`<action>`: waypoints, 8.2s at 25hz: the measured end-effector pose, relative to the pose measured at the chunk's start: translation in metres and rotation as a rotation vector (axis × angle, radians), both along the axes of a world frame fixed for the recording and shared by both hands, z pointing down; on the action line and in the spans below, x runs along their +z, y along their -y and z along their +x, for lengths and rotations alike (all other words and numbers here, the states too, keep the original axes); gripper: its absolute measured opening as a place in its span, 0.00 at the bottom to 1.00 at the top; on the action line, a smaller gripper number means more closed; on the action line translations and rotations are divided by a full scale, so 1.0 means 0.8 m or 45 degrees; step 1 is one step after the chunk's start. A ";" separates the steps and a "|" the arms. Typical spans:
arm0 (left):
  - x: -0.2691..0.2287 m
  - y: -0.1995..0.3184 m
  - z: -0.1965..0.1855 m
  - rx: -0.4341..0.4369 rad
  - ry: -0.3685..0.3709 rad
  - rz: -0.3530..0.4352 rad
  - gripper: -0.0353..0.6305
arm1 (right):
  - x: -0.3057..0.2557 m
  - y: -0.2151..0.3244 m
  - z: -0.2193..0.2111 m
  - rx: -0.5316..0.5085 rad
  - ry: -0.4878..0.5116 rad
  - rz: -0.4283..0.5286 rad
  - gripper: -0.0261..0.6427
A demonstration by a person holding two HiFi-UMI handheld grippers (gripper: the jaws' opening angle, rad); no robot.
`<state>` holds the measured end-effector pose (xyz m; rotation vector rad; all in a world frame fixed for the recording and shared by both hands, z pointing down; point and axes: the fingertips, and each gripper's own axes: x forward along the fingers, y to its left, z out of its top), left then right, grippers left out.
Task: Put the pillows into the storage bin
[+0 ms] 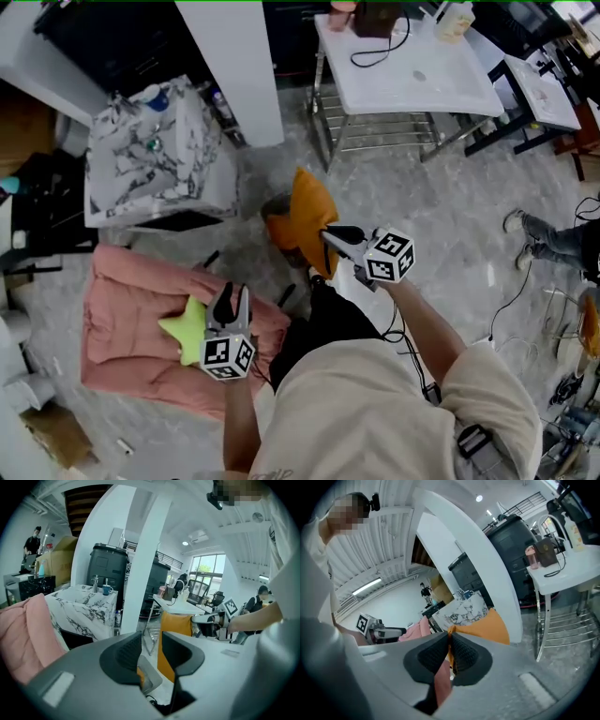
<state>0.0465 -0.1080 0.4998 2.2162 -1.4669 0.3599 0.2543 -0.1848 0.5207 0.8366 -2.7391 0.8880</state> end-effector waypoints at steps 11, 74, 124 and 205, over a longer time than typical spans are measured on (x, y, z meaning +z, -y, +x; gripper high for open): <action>0.040 0.018 0.043 -0.084 0.007 -0.116 0.28 | 0.137 0.065 0.046 -0.018 -0.116 -0.144 0.07; 0.119 0.051 -0.011 -0.327 0.006 -0.358 0.29 | 0.516 0.173 0.004 -0.042 -0.885 -0.446 0.32; 0.016 -0.288 -0.273 -0.859 -0.051 0.043 0.28 | 0.068 -0.190 -0.397 -0.714 -0.386 0.175 0.31; 0.164 -0.498 -0.416 -1.546 -0.339 -0.274 0.28 | 0.418 -0.234 -0.800 -0.974 -0.810 -0.397 0.23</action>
